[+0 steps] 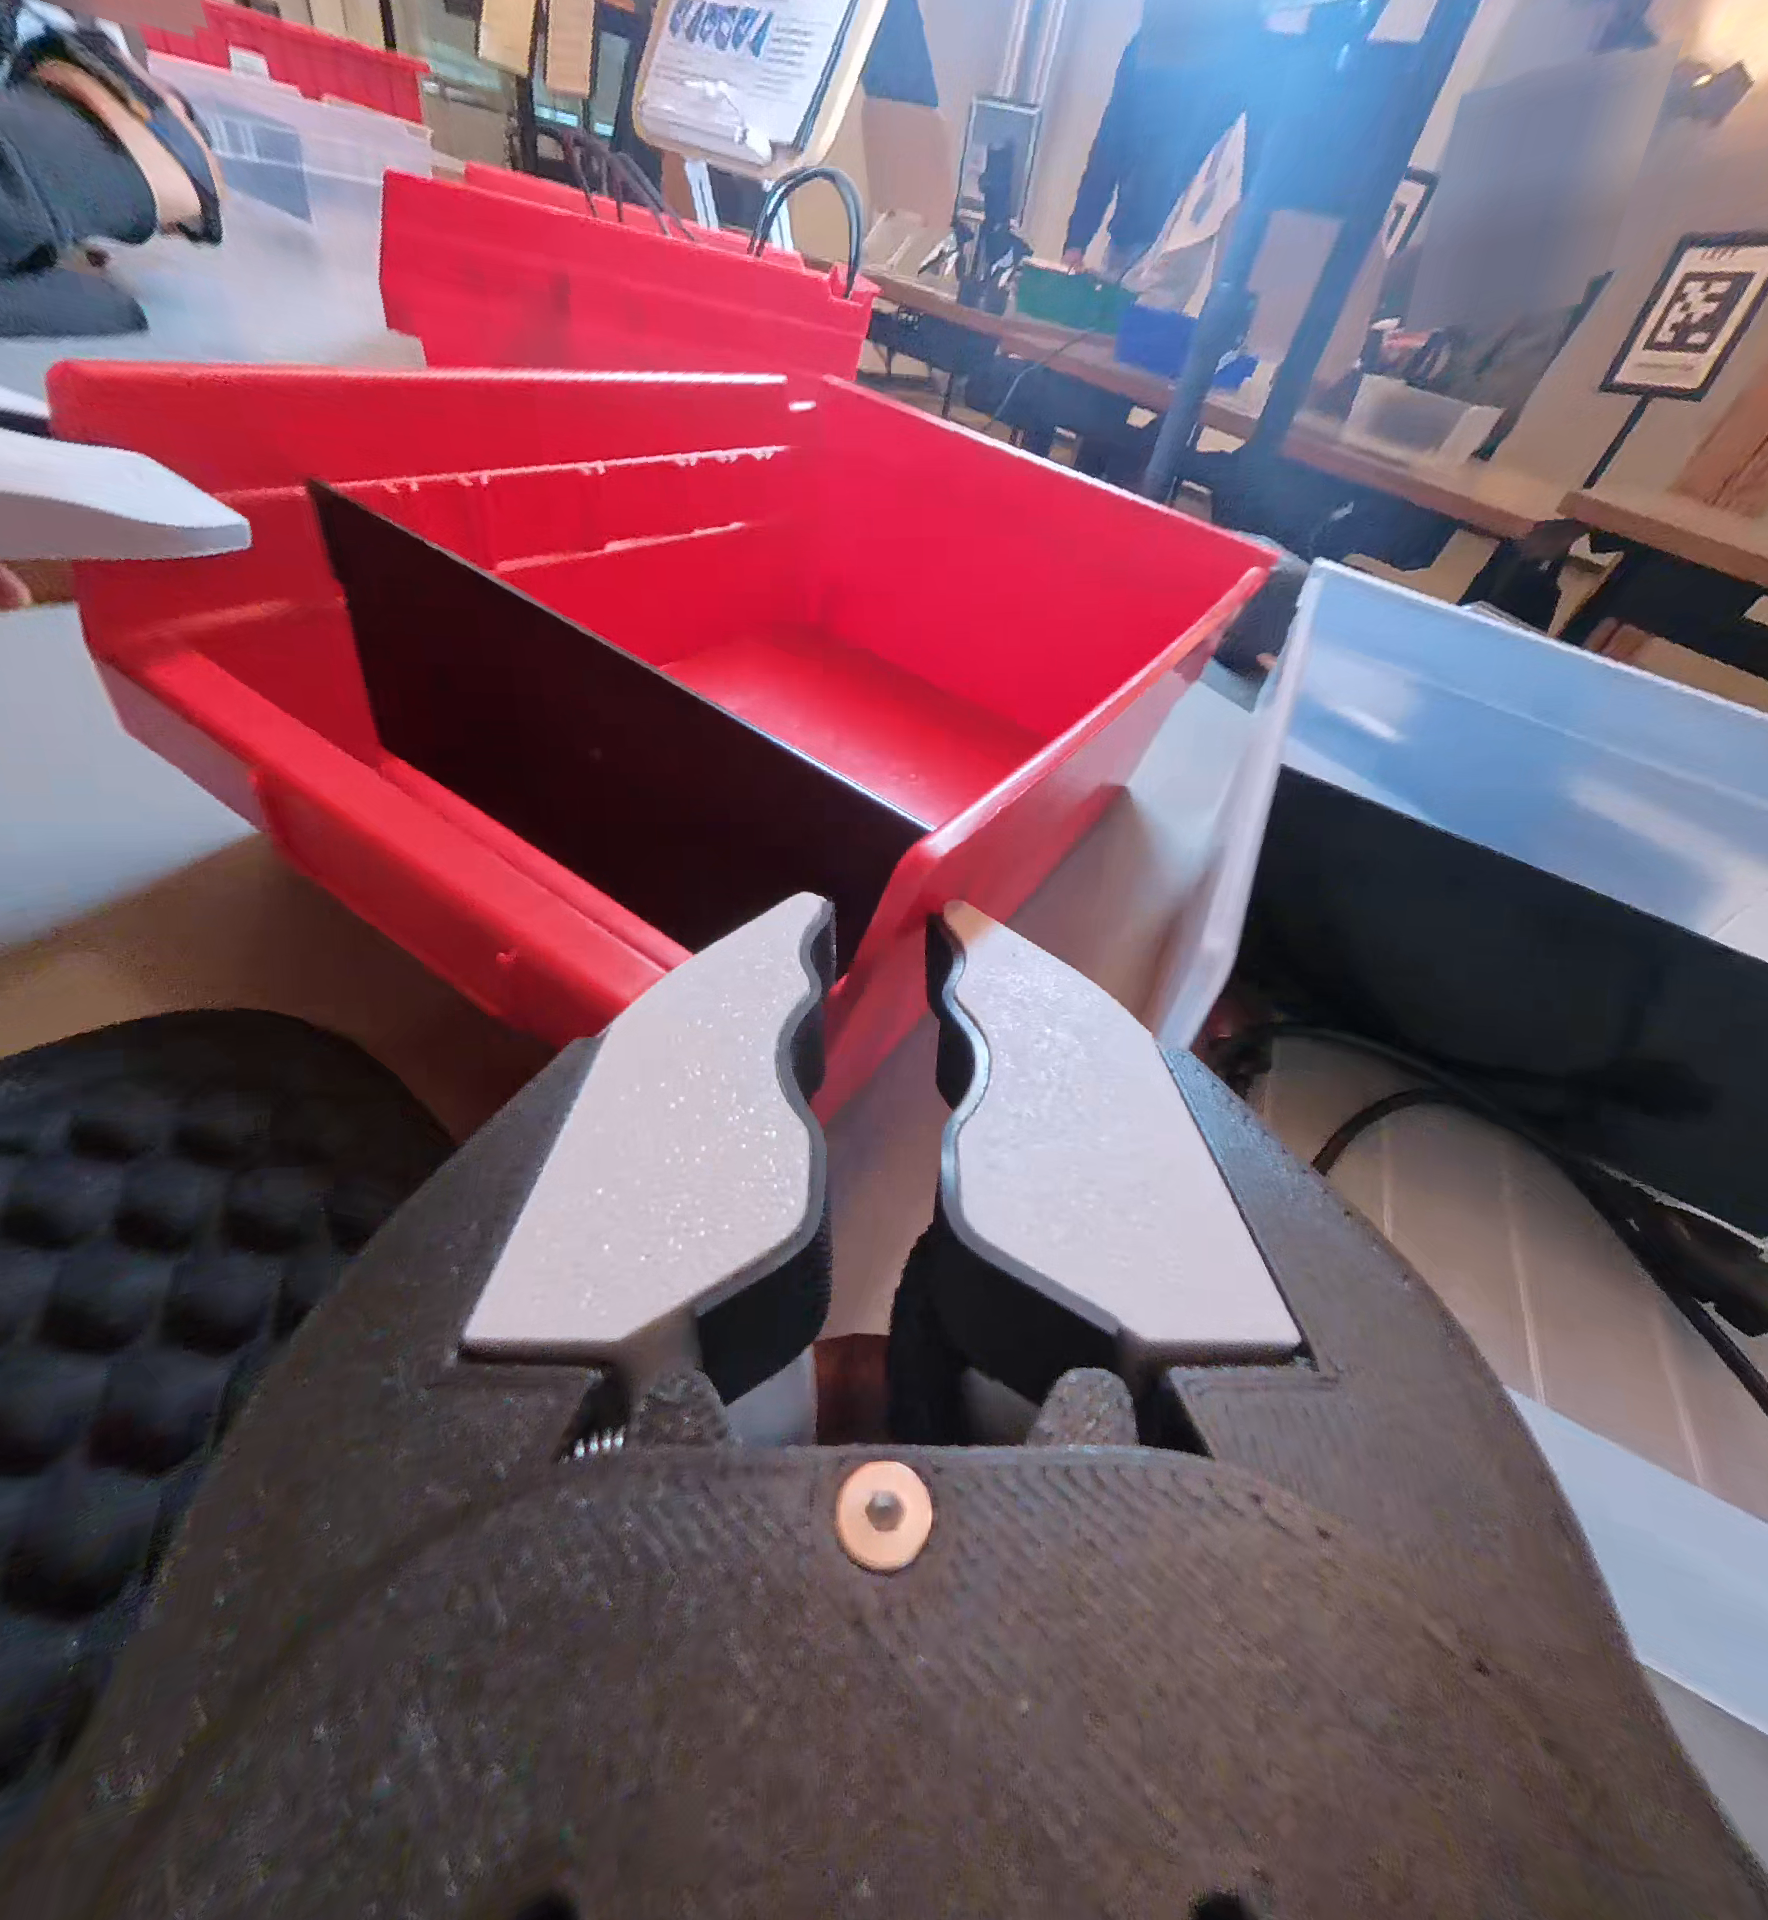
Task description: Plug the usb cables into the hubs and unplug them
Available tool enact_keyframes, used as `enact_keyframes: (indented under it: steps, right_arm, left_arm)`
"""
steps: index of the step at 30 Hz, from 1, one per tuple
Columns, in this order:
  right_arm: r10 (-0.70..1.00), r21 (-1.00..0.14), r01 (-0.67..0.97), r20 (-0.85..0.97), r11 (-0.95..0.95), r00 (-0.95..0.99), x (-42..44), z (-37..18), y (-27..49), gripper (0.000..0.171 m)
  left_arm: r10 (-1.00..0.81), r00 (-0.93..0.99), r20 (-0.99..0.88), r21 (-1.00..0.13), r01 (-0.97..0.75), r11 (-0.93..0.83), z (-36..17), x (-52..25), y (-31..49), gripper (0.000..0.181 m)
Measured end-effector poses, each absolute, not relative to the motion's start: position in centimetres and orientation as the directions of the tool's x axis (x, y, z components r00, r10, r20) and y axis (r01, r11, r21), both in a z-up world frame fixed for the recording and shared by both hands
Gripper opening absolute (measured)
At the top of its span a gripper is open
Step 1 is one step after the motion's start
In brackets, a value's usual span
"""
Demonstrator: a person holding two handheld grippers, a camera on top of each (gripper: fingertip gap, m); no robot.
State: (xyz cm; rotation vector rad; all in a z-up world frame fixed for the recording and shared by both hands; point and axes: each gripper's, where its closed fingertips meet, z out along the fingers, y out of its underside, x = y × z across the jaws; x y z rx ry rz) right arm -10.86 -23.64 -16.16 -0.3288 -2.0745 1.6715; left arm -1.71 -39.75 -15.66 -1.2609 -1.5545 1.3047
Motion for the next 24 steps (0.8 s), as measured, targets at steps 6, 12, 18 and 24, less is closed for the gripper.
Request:
enact_keyframes:
  steps: [6, 12, 18, 24]
  right_arm:
    - [0.527, -0.961, -0.261, 0.268, 0.090, -0.807, -11.5, -11.4, -20.6, 0.011]
    - [0.608, -0.881, -0.458, 0.299, -0.121, -0.735, -10.6, -3.6, -15.3, 0.010]
    - [0.766, -0.765, -0.637, 0.349, -0.100, -0.540, -11.1, 0.1, -4.8, 0.009]
    - [0.856, -0.807, -0.562, 0.412, 0.184, -0.311, -13.9, -2.4, 8.4, 0.008]
  left_arm:
    - [0.922, -0.301, -0.245, -0.961, -0.052, -0.272, -7.6, -0.8, -35.4, 0.009]
    - [0.895, -0.355, -0.271, -0.837, -0.372, -0.401, 0.0, 1.4, -29.1, 0.010]
    - [0.974, -0.132, -0.186, -0.719, -0.657, -0.227, 2.9, -0.2, -19.4, 0.014]
    - [0.967, 0.243, -0.074, -0.866, -0.496, 0.059, -1.0, -8.7, -8.9, 0.016]
